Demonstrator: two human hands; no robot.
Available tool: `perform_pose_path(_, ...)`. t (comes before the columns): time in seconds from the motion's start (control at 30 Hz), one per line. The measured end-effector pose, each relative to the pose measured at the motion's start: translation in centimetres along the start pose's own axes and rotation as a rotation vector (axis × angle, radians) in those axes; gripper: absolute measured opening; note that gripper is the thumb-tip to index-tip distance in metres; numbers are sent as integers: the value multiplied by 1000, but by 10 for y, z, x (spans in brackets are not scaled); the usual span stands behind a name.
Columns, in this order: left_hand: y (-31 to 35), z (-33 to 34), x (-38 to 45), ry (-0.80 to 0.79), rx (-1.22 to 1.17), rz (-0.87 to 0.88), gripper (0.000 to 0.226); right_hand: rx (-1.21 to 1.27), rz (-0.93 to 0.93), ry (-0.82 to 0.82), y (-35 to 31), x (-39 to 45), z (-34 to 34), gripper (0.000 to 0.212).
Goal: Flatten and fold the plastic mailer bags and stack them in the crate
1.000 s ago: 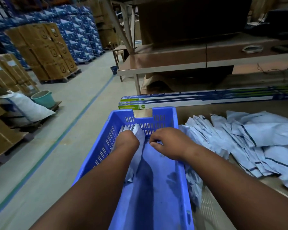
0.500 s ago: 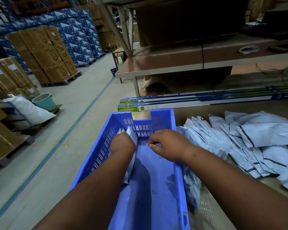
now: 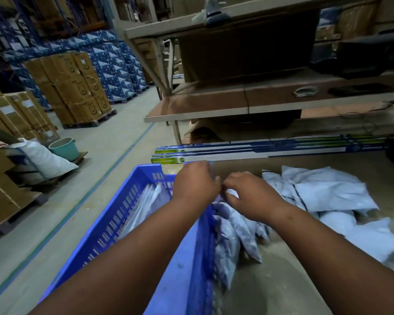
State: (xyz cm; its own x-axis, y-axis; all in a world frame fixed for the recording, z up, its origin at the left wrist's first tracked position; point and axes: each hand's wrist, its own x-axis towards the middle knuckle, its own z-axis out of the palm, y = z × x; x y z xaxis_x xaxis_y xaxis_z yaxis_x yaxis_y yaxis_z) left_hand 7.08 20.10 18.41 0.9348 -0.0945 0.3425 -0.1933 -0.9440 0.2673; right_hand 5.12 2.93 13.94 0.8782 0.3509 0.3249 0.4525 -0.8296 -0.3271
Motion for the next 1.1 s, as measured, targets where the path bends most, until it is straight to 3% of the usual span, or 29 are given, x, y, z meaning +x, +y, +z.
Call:
perform_pose_path(0.13, 73, 26, -15, -68, -34, 100, 20, 20, 155, 11, 60, -62, -24, 17)
perform_pose_path(0.4, 195, 126, -63, -354, -71, 252, 19, 19, 491, -38, 169, -206, -42, 14)
perform_pose_path(0.57, 248, 175, -91, -469, -145, 324, 40, -96, 619, -65, 218, -266, -42, 28)
perform_pose_path(0.7, 273, 208, -115, -552, -139, 306, 70, -220, 570, -291, 253, -297, -29, 73)
perform_pose_path(0.77, 279, 221, -127, -583, -115, 289, 78, -213, 530, -327, 263, -306, -20, 82)
perform_pose_path(0.87, 284, 232, -138, -576, -242, 177, 77, -230, 506, -238, 265, -309, -18, 81)
perform_pose_path(1.0, 266, 237, -136, -636, -384, 33, 47, -321, 455, -218, 261, -306, -35, 54)
perform_pose_path(1.1, 239, 228, -132, -640, -452, 7, 51, -284, 388, -161, 254, -311, -45, 61)
